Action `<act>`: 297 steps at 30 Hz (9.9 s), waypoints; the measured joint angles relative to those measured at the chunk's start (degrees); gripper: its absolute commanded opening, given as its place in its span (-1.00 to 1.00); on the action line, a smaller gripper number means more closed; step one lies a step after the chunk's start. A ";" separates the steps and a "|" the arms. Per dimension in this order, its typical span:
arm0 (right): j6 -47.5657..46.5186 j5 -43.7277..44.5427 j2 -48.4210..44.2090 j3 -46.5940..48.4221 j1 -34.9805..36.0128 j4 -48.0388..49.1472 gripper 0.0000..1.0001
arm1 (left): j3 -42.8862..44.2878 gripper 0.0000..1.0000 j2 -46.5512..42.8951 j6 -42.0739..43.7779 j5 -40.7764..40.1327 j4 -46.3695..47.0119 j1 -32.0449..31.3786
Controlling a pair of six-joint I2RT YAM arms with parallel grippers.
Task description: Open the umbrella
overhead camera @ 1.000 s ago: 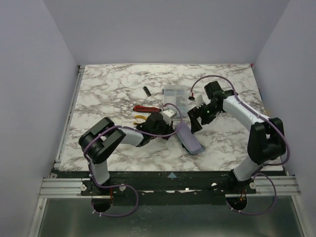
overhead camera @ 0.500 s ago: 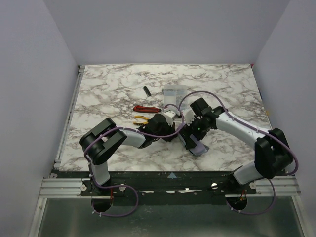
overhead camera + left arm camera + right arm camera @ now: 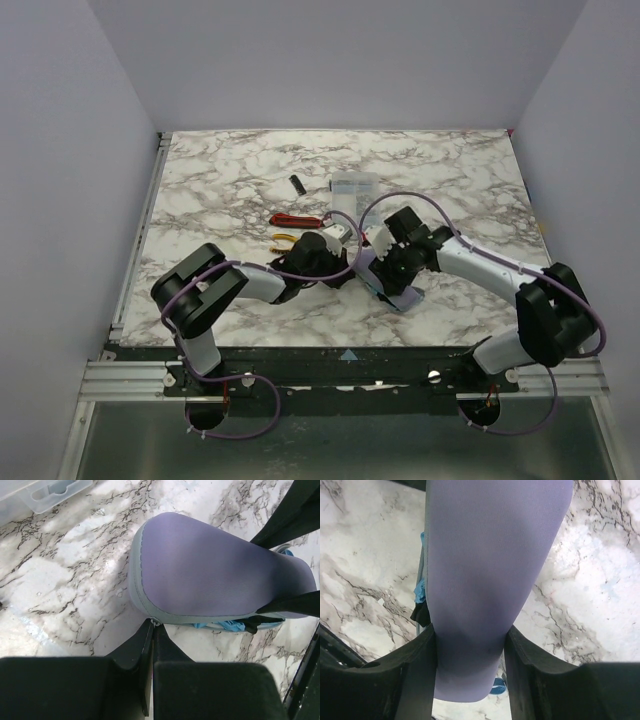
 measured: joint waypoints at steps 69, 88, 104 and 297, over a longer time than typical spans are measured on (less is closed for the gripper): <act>17.05 -23.28 11.02 22.32 -30.08 -14.67 0.83 | -4.79 -1.00 -3.50 16.63 3.48 2.91 -7.93; 32.02 -32.87 16.26 9.16 -24.98 -4.79 -0.11 | -1.49 -1.00 -0.33 17.00 2.25 0.39 -10.69; 25.73 -34.88 20.13 13.31 -24.87 -8.74 -0.99 | -1.25 -1.00 -0.04 18.47 1.44 -0.15 -10.84; 32.48 -46.31 3.89 38.84 -28.63 14.99 -0.99 | 20.87 0.93 -35.95 19.87 32.48 -37.48 26.43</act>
